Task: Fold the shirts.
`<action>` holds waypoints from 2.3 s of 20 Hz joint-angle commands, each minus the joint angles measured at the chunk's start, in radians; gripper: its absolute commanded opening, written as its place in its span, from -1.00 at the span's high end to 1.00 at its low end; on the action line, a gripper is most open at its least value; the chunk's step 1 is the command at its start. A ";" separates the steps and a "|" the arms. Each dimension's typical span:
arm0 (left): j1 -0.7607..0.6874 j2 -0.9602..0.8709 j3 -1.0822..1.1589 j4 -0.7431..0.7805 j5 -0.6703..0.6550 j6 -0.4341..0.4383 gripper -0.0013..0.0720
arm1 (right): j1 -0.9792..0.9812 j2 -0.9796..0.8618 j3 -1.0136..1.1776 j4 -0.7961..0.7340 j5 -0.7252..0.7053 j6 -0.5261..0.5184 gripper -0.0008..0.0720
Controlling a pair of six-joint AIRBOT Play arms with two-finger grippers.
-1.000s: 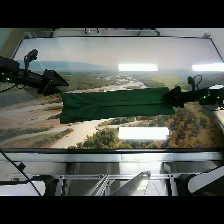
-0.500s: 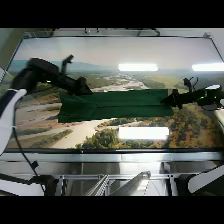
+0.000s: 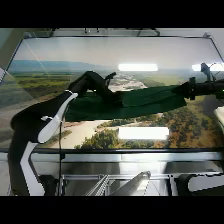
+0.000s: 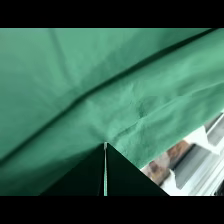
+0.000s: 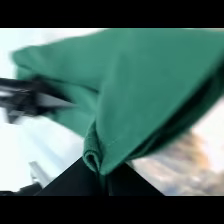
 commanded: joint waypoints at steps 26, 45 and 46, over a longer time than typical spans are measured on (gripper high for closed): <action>0.762 1.270 -0.567 0.110 0.327 0.054 0.92 | 0.975 -0.259 0.229 0.367 -0.595 -0.121 -0.45; 0.762 1.559 -0.798 0.063 0.381 -0.011 0.92 | 0.494 -0.116 -0.178 -0.074 -0.379 0.167 -0.64; 0.762 1.540 -0.775 0.036 0.397 -0.011 0.92 | 0.509 -0.129 -0.178 -0.033 -0.388 0.154 -0.64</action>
